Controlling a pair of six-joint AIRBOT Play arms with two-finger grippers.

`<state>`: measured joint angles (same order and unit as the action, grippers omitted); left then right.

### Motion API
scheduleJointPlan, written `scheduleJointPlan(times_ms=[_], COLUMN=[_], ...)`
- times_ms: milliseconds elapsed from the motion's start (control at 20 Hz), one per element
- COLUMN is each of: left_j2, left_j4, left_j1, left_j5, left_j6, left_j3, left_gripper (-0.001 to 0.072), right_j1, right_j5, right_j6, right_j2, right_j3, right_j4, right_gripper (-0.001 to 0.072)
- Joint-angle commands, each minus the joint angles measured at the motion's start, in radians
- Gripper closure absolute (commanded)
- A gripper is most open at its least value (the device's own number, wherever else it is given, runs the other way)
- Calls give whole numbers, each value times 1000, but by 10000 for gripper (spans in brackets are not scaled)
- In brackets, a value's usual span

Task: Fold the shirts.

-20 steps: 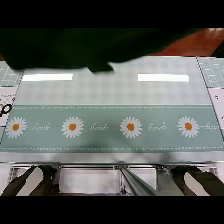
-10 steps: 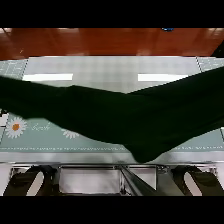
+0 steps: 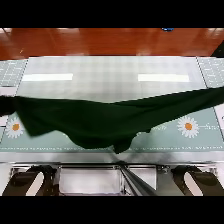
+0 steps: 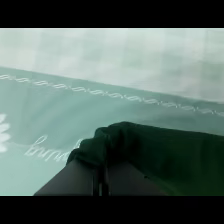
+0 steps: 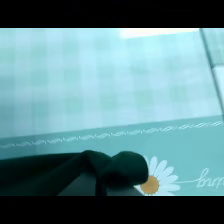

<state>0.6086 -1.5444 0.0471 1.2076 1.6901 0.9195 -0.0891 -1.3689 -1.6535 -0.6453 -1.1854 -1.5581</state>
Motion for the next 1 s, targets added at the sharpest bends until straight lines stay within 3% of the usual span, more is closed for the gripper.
scheduleJointPlan(times_ms=[0, 150, 300, 550, 650, 850, 950], left_j2=[339, 742, 1052, 1234, 1224, 1155, 990], left_j4=[182, 294, 378, 419, 415, 382, 382], left_j1=[-1, 9, 8, 17, 27, 95, 102], left_j5=[-264, -243, -156, -148, -66, 372, 382], left_j6=[-59, -93, -93, -82, -64, -135, -143], left_j3=[9, 269, 554, 807, 862, 880, 676], left_gripper=[688, 688, 687, 670, 214, 200, 200], right_j1=[1, 0, 1, 0, 0, 1, 1], right_j5=[169, 348, 389, 398, 396, 348, 312], right_j6=[21, 32, 40, 40, 40, 40, 40], right_j2=[-217, -493, -739, -972, -997, -995, -995], right_j3=[128, 93, -32, -236, -284, -305, -305], right_j4=[19, 40, 74, 109, 119, 119, 124], right_gripper=[691, 691, 691, 691, 691, 691, 692])
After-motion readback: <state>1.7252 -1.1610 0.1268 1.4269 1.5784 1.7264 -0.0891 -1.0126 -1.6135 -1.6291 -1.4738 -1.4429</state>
